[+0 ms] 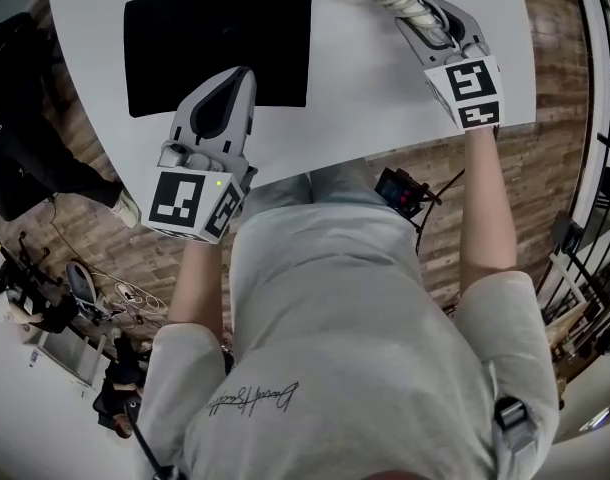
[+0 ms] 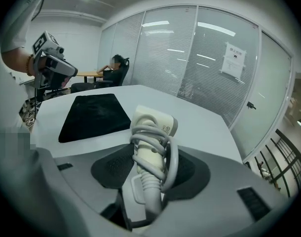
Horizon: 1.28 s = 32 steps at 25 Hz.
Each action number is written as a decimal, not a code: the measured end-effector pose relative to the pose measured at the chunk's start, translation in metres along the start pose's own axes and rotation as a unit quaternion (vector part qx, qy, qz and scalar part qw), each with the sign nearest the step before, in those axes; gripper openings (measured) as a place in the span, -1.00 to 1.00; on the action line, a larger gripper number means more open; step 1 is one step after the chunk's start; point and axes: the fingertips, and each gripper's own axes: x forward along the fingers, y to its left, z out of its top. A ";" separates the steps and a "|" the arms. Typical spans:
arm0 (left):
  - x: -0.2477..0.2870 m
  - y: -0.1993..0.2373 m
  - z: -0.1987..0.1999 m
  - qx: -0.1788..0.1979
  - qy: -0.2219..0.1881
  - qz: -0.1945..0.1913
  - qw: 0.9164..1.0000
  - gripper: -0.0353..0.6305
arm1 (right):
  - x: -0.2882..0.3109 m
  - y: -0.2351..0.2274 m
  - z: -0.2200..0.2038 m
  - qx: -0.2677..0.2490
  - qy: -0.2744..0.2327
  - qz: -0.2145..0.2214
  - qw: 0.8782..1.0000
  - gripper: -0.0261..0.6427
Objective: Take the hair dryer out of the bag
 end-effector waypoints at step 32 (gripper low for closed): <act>-0.018 0.005 0.012 -0.004 -0.007 0.009 1.000 -0.86 | 0.017 0.015 -0.037 0.035 0.049 -0.051 0.997 -0.26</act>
